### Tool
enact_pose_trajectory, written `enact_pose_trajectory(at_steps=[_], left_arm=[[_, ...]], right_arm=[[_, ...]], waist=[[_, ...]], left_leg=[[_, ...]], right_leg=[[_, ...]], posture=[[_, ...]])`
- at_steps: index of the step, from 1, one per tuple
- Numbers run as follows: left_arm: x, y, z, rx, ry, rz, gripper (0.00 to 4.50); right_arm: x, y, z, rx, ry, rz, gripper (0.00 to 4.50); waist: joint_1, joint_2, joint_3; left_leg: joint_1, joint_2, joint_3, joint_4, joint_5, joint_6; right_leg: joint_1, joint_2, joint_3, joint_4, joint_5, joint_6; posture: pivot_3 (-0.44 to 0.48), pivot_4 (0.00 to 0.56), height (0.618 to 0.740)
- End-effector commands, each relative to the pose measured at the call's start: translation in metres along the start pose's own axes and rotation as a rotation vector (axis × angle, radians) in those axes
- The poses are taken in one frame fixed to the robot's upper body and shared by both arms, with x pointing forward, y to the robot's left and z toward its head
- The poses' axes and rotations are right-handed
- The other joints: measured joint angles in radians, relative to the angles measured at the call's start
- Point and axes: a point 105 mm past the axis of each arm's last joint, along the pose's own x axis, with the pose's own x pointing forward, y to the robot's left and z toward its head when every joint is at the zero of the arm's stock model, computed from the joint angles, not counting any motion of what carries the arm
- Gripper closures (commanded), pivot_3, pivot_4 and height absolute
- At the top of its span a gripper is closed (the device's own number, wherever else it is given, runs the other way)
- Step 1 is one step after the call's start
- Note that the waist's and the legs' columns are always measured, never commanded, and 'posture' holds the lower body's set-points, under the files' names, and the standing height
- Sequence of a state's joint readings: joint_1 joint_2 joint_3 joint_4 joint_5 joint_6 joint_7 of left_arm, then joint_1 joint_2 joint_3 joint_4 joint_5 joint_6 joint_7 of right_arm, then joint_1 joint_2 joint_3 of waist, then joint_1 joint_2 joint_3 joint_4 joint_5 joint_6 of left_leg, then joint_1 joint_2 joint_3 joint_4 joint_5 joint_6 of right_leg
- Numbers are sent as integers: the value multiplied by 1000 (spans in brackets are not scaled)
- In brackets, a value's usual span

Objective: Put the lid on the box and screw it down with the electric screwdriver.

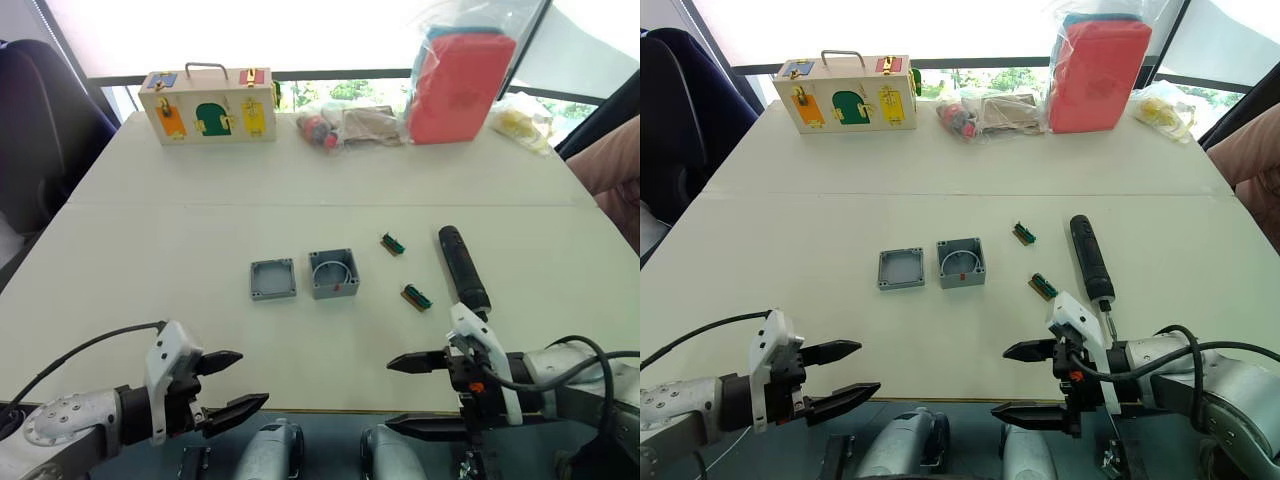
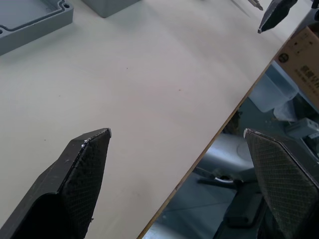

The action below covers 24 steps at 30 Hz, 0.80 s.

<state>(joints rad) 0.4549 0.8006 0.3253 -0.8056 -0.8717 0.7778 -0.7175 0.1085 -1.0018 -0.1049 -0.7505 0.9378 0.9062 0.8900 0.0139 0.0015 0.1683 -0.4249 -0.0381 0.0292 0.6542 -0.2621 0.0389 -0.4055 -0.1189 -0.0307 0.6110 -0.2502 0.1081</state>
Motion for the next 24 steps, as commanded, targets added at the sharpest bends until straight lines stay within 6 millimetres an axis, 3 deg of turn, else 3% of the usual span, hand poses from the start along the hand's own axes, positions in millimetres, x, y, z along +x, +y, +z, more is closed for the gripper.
enact_pose_trajectory(at_steps=[1, 13, 24], left_arm=[[0, -3, 5, 16, -13, -22, 80], [1, 1, 8, 11, -16, 1, 80], [2, 7, 17, 25, -48, 38, 80]], right_arm=[[-1, 3, 3, -19, -11, 14, 0], [5, -2, 7, -39, -18, -4, 0], [8, -2, 25, -43, -82, 37, 0]], waist=[[0, 0, 0], [0, 0, 0], [0, -1, 0]], left_leg=[[0, 0, 0, 0, 0, 0], [0, 0, 0, 0, 0, 0], [0, 0, 0, 1, 0, 0]], right_leg=[[0, 0, 0, 0, 0, 0], [0, 0, 0, 0, 0, 0], [0, 0, 0, 1, 0, 0]], posture=[[0, 150, 740], [0, 150, 740], [0, 150, 740]])
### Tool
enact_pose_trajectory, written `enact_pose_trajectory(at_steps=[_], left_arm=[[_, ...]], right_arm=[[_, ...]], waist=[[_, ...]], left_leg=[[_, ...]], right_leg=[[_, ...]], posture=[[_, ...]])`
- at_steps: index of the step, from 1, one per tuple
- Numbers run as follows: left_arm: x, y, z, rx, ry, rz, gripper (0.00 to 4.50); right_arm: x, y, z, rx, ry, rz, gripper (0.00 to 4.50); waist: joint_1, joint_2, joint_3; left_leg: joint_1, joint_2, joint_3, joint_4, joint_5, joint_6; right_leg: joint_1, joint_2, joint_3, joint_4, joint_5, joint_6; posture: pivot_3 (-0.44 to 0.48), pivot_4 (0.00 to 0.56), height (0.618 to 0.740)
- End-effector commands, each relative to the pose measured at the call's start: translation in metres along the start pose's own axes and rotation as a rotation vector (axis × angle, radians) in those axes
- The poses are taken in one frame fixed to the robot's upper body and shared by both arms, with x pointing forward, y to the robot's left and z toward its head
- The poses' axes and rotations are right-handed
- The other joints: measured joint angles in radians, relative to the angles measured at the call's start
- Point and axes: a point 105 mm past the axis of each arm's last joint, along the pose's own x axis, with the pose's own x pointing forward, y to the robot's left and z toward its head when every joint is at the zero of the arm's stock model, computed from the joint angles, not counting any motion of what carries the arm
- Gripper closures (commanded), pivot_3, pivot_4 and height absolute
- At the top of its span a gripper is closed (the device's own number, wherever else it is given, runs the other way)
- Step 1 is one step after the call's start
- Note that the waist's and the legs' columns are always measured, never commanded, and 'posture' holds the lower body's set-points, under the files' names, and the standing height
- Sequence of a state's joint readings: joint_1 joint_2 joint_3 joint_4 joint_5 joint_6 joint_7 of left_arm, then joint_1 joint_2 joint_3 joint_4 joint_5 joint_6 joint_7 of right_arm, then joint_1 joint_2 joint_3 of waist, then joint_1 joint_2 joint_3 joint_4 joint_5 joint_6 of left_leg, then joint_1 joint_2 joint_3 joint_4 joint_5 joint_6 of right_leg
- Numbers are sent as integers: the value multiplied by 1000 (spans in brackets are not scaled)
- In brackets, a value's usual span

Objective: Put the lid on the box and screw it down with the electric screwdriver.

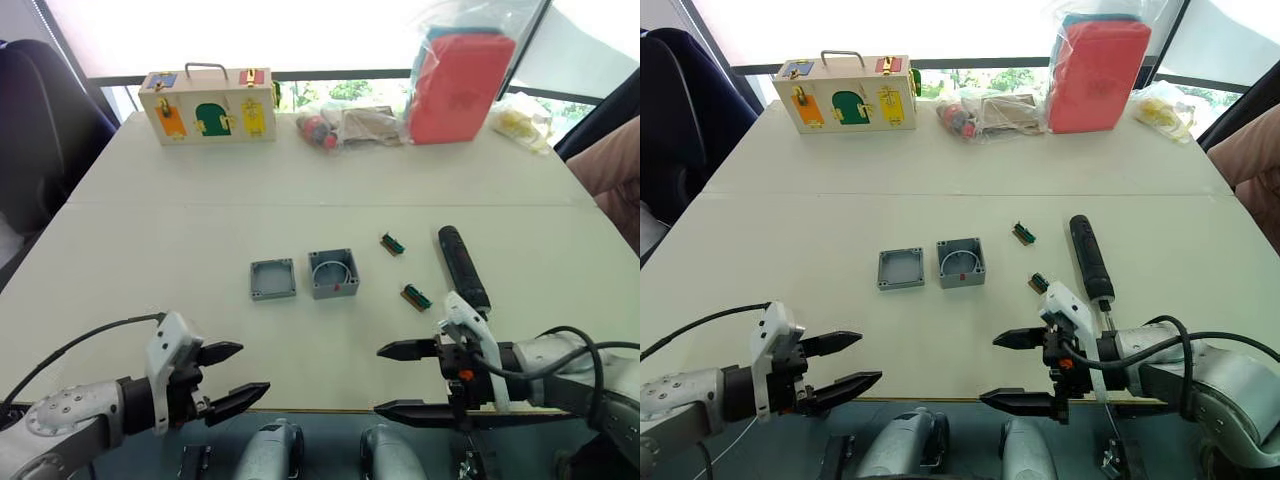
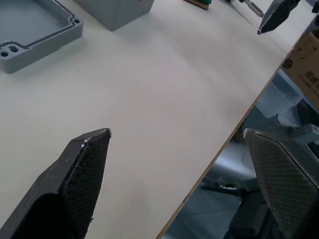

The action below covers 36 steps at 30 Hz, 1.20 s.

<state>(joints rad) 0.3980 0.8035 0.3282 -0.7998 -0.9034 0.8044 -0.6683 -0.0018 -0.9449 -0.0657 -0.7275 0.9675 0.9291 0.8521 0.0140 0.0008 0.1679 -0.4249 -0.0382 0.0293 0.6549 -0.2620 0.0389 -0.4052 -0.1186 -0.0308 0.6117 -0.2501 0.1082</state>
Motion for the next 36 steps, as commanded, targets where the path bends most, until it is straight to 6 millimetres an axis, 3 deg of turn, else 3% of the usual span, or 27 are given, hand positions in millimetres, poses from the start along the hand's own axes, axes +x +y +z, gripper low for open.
enact_pose_trajectory(at_steps=[1, 6, 8, 10, 12, 15, 17, 20, 27, 36], left_arm=[[-2, 4, 9, 17, -29, 20, 80], [-6, 38, 30, 135, 59, 104, 80], [-5, 45, 53, 170, 96, 57, 80], [0, 45, 90, 262, 86, -19, 80], [18, 47, 124, 410, 103, -79, 80], [55, 50, 148, 596, 202, -136, 80], [80, 49, 158, 604, 251, -170, 80], [106, 36, 156, 619, 326, -262, 80], [143, 21, 138, 660, 426, -364, 80], [171, 20, 119, 692, 491, -393, 80]], right_arm=[[1, 1, 9, -15, -21, 16, 0], [0, -8, 25, -18, -68, -33, 0], [-2, -15, 43, -20, -139, -61, 0], [-6, -24, 63, -36, -212, -108, 0], [-7, -34, 78, -71, -247, -181, 0], [-5, -47, 83, -102, -229, -306, 0], [-3, -54, 80, -109, -217, -379, 0], [0, -56, 73, -96, -229, -446, 0], [2, -51, 53, -86, -217, -528, 0], [0, -48, 47, -81, -225, -567, 0]], waist=[[0, 0, 0], [1, -1, 0], [2, -2, 0], [1, -2, 0], [6, -4, 1], [23, -4, 0], [25, -5, -1], [21, -6, 0], [-1, -7, 1], [-1, -8, 1]], left_leg=[[0, 0, 0, 0, 0, 0], [0, 0, -1, 2, 0, 0], [0, 0, -1, 2, 0, 0], [-1, 0, -2, 3, 0, 0], [-2, -1, -3, 7, 0, 1], [-1, -3, -2, 8, 0, 0], [-1, -4, 1, 8, 2, -1], [-3, -4, 3, 10, 0, 2], [-4, -3, 3, 11, -3, 8], [-2, -2, 2, 12, -3, 8]], right_leg=[[0, 0, 0, 0, 0, 0], [-1, 0, -2, 1, 0, 0], [0, 0, -1, 1, 0, 0], [-2, 1, -2, 2, 0, 0], [-3, 1, -4, 3, 1, 0], [1, 4, -6, 3, 1, 1], [4, 4, -4, 3, 3, 4], [3, 5, -3, 3, 3, 6], [0, 5, -1, 8, 1, 9], [-2, 5, 0, 15, 0, 10]], posture=[[0, 150, 740], [0, 150, 740], [0, 150, 740], [0, 150, 740], [0, 150, 740], [0, 150, 740], [0, 150, 740], [0, 150, 740], [0, 150, 740], [0, 150, 740]])
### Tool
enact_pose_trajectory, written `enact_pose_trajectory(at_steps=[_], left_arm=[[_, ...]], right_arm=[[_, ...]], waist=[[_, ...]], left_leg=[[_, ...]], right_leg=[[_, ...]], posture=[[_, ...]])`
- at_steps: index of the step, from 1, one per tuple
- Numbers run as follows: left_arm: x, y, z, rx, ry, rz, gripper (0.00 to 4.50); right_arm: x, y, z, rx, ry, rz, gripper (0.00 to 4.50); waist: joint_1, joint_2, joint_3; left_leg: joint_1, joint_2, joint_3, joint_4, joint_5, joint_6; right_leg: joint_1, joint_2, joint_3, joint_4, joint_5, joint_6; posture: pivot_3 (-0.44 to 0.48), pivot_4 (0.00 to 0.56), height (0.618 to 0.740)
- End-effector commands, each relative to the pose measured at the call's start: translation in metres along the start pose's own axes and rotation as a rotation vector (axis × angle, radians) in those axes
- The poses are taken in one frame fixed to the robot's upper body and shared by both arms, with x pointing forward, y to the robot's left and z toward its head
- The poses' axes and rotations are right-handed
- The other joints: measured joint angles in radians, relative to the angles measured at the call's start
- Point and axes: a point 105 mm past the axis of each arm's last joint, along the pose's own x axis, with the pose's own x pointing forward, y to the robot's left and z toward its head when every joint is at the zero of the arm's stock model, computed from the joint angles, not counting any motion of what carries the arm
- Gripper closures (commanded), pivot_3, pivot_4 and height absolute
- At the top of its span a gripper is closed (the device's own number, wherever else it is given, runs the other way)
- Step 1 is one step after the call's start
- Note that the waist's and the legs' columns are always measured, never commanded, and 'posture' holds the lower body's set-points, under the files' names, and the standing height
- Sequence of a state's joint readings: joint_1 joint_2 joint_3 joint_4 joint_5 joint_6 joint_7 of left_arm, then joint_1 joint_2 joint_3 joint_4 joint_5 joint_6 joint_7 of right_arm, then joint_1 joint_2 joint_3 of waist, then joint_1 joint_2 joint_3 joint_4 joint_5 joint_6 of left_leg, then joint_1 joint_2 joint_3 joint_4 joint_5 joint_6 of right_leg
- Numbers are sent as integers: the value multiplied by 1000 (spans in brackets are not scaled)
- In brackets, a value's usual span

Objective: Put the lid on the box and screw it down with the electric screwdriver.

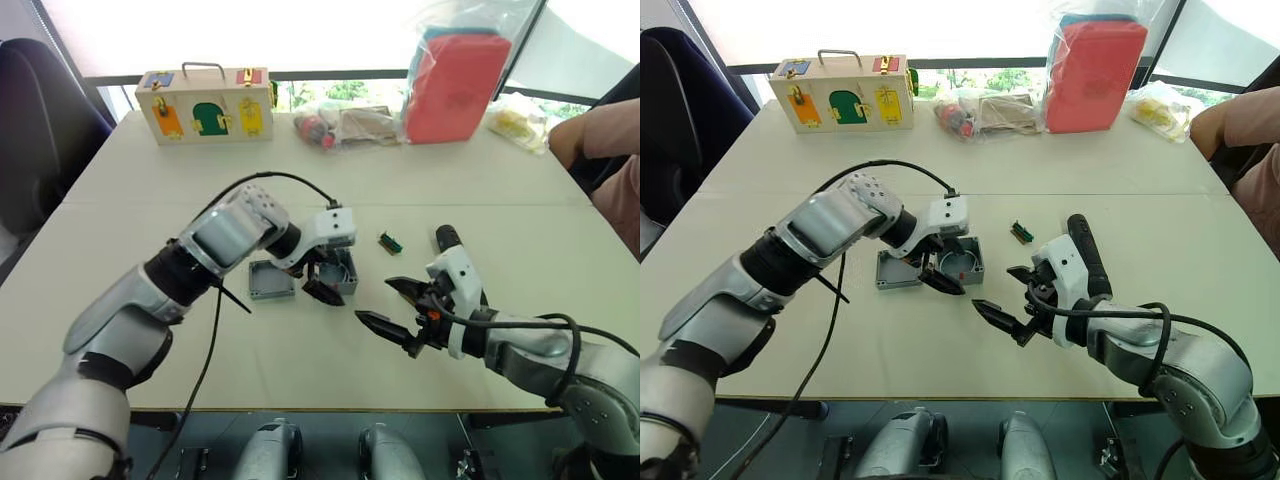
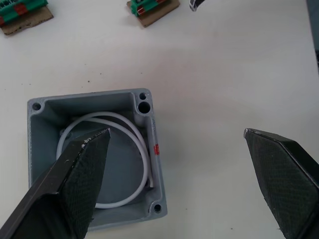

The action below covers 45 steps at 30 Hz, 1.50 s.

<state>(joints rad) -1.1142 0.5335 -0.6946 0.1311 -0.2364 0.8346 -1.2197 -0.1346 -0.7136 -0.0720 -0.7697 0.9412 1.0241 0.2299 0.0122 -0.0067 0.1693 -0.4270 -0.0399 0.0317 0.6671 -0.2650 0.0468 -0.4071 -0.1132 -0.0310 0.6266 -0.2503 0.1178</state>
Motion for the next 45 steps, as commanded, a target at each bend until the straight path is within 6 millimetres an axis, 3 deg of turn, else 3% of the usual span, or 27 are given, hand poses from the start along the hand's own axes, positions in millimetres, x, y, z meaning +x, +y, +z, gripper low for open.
enact_pose_trajectory(at_steps=[1, 3, 6, 11, 15, 24, 29, 32, 39, 45], left_arm=[[7, 6, 2, 39, 29, 19, 80], [11, 7, 1, 36, 30, 19, 80], [15, 6, 2, 46, 26, 11, 751], [19, 8, -3, 45, 37, 16, 2949], [21, 9, -6, 38, 50, 14, 4434], [16, 14, -2, 124, 24, -12, 4477], [-3, 17, 2, 403, 17, -93, 4477], [-11, 6, -3, 573, 35, -228, 4477], [-8, 10, -14, 744, 107, -295, 4477], [0, 12, -11, 787, 99, -326, 4477]], right_arm=[[-4, 2, 12, -36, -64, -21, 0], [-4, 2, 13, -35, -69, -27, 0], [-4, 2, 13, -33, -74, -35, 0], [-6, 1, 15, -33, -81, -46, 0], [-7, 0, 16, -34, -83, -55, 0], [-10, -1, 17, -32, -84, -65, 0], [-16, 14, 14, -43, -54, 45, 0], [-21, 29, 11, -28, -29, 137, 0], [-25, 38, 6, -15, -15, 153, 0], [-26, 42, 3, -3, -16, 141, 0]], waist=[[3, 0, 0], [2, 0, 0], [1, 0, 0], [1, 0, 0], [2, 0, 0], [3, 0, 0], [3, 0, 0], [1, -1, 0], [2, -1, 0], [3, -1, 0]], left_leg=[[0, 0, 0, 0, 0, 0], [-1, 0, 0, 0, 0, 0], [-1, -1, 0, 1, 0, 0], [0, 0, 0, 1, 0, 0], [0, 0, 0, 1, 0, 0], [0, -1, -1, 1, 0, 0], [0, -1, -1, 1, 0, 0], [-1, 0, -1, 1, 0, 0], [-1, 0, -1, 1, 0, 0], [-1, -1, -1, 1, 0, 0]], right_leg=[[0, 0, 0, 0, 0, 0], [0, 0, 0, 0, 0, 0], [0, -1, 0, 0, 0, 0], [0, -1, 0, 0, 0, 0], [0, -1, 0, 0, 0, 0], [1, -1, 0, 0, 0, 0], [1, -1, 0, 0, 0, 0], [0, -4, -1, -1, 0, 0], [1, -5, 0, -1, 0, 0], [1, -5, -1, -1, 0, 0]], posture=[[0, 150, 740], [0, 150, 740], [0, 150, 740], [0, 150, 740], [0, 150, 740], [0, 150, 740], [0, 150, 740], [0, 150, 740], [0, 150, 740], [0, 150, 740]])
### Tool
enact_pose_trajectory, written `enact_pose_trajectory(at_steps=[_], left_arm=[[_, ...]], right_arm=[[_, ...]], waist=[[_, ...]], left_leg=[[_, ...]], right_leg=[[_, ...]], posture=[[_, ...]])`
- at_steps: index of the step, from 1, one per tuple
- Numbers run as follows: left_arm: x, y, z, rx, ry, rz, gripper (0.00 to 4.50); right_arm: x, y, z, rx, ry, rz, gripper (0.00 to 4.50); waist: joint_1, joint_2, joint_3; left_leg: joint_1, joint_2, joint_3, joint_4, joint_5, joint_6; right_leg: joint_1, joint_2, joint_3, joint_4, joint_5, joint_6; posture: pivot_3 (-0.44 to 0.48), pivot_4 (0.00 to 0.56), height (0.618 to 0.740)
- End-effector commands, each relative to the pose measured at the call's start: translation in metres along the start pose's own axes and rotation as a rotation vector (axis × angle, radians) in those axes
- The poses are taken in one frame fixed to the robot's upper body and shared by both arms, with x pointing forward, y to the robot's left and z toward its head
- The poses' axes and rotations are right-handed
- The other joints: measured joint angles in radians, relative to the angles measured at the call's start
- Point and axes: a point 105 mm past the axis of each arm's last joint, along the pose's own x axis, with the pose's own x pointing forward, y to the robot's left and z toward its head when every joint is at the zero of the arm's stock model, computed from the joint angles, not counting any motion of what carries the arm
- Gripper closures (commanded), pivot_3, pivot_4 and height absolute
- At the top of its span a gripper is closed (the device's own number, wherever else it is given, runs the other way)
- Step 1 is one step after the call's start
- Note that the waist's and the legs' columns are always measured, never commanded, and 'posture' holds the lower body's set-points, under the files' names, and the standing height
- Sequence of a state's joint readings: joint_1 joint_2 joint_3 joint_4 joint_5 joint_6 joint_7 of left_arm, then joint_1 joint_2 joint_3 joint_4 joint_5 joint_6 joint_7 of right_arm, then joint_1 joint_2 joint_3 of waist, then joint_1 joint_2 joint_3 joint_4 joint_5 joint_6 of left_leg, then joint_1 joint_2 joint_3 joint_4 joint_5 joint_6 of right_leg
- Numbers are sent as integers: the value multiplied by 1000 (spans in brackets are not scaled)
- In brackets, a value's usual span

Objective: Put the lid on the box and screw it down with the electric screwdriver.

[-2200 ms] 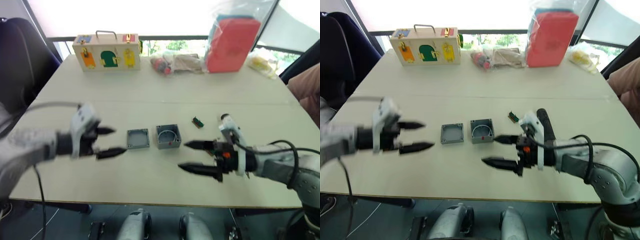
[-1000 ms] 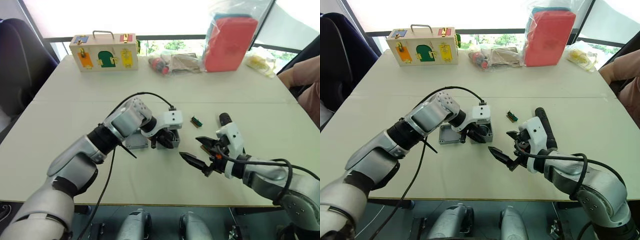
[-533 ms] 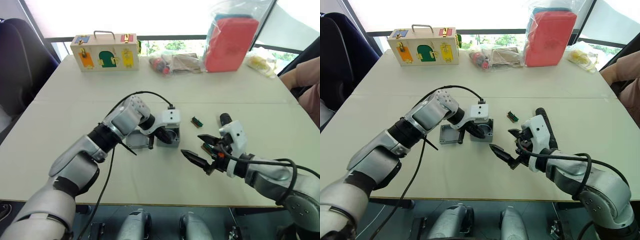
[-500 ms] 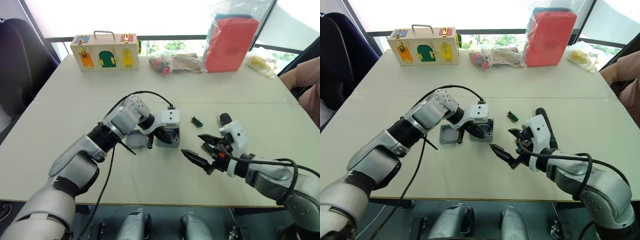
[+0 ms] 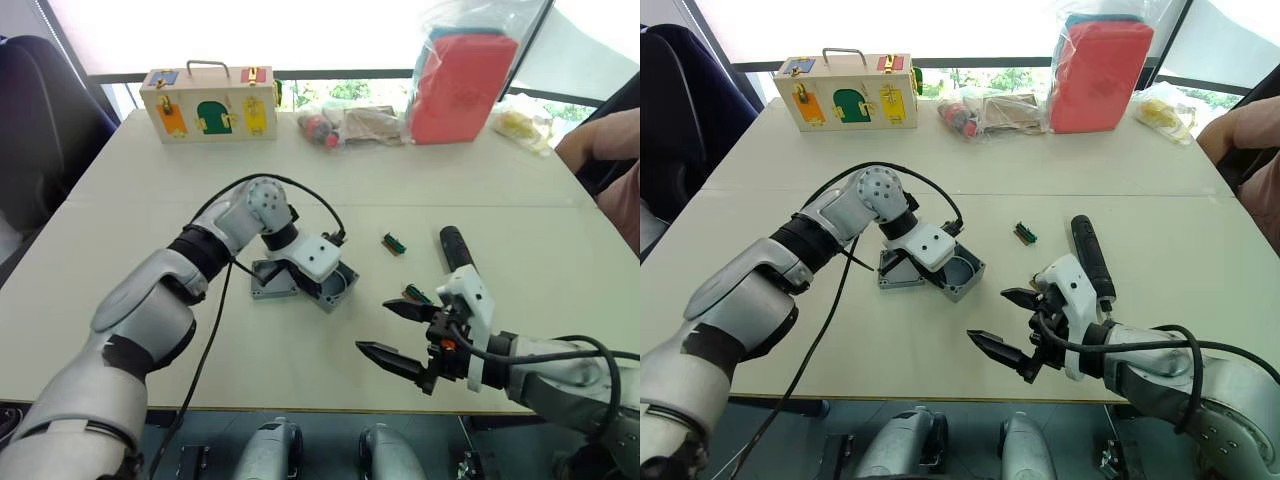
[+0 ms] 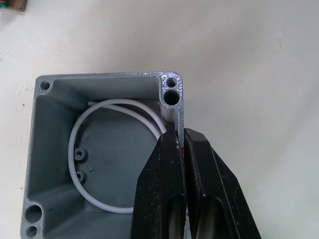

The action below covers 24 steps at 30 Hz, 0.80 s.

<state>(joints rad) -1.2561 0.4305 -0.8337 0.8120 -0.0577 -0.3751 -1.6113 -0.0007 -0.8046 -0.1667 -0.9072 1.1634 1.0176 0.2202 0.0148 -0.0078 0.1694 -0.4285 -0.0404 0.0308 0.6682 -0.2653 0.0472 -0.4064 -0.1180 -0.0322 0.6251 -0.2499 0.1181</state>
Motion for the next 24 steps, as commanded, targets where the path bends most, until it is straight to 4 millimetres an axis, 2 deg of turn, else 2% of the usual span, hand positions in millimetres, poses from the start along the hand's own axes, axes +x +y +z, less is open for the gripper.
enact_pose_trajectory(at_steps=[1, 3, 5, 6, 7, 10, 13, 16, 20, 22, 24], left_arm=[[-4, 11, 11, 68, -23, 16, 4477], [-3, 11, 10, 67, -19, 4, 4477], [-3, 11, 8, 65, -7, -6, 3909], [-3, 11, 7, 66, -1, -7, 3805], [-4, 12, 7, 67, 0, -2, 3269], [-15, 19, 7, 59, 2, 40, 2339], [-43, 27, 10, 54, 11, 130, 2339], [-83, 25, 14, -32, -47, 261, 2339], [-123, -9, 13, -283, -174, 370, 2339], [-133, -24, 9, -448, -204, 462, 2339], [-135, -30, -3, -711, -188, 606, 2339]], right_arm=[[-2, 9, 7, -31, -36, 11, 0], [-2, 9, 6, -30, -35, 8, 0], [-1, 10, 6, -29, -32, 8, 0], [-2, 10, 6, -29, -31, 9, 0], [-2, 10, 5, -29, -29, 11, 0], [-1, 10, 7, -33, -27, 24, 0], [-1, 13, 13, -40, -47, 56, 0], [-3, 19, 37, 0, -168, 131, 0], [-3, 14, 47, -55, -148, 159, 0], [1, 9, 48, -112, -110, 156, 0], [8, 5, 49, -170, -83, 156, 0]], waist=[[0, 0, 0], [-1, 0, 0], [-2, 0, 0], [-2, 0, 0], [-2, 0, 0], [-1, 0, 0], [-1, -2, 1], [-6, -3, 2], [-28, -2, 2], [-33, -1, 1], [-31, -1, 2]], left_leg=[[0, 0, 0, 0, 0, 0], [0, 0, 0, 0, 0, 0], [0, 0, 0, 0, 0, 0], [0, 0, 0, 0, 0, 0], [0, 0, 0, 0, 0, 0], [0, 0, 0, 1, 0, 0], [0, 0, 0, 1, 0, 0], [0, 0, 0, 1, 0, 1], [0, 2, 0, 0, 0, 0], [1, 3, -1, 0, 0, 0], [1, 3, -1, 0, 0, 0]], right_leg=[[0, 0, 0, 0, 0, 0], [0, 1, -1, 0, 0, 0], [0, 1, -1, 0, 0, 0], [0, 2, -1, 0, 0, 0], [0, 2, -1, 0, 0, 0], [0, 2, -1, 1, 0, 0], [0, 2, -1, 1, 0, 0], [-1, 3, -1, 1, 0, 0], [-1, 4, 0, 1, 0, 0], [-1, 4, 0, 3, 0, 0], [-1, 5, 0, 4, 0, 0]], posture=[[0, 150, 740], [0, 150, 740], [0, 150, 740], [0, 150, 740], [0, 150, 740], [0, 150, 740], [0, 150, 740], [0, 150, 740], [0, 150, 740], [0, 150, 740], [0, 150, 740]])
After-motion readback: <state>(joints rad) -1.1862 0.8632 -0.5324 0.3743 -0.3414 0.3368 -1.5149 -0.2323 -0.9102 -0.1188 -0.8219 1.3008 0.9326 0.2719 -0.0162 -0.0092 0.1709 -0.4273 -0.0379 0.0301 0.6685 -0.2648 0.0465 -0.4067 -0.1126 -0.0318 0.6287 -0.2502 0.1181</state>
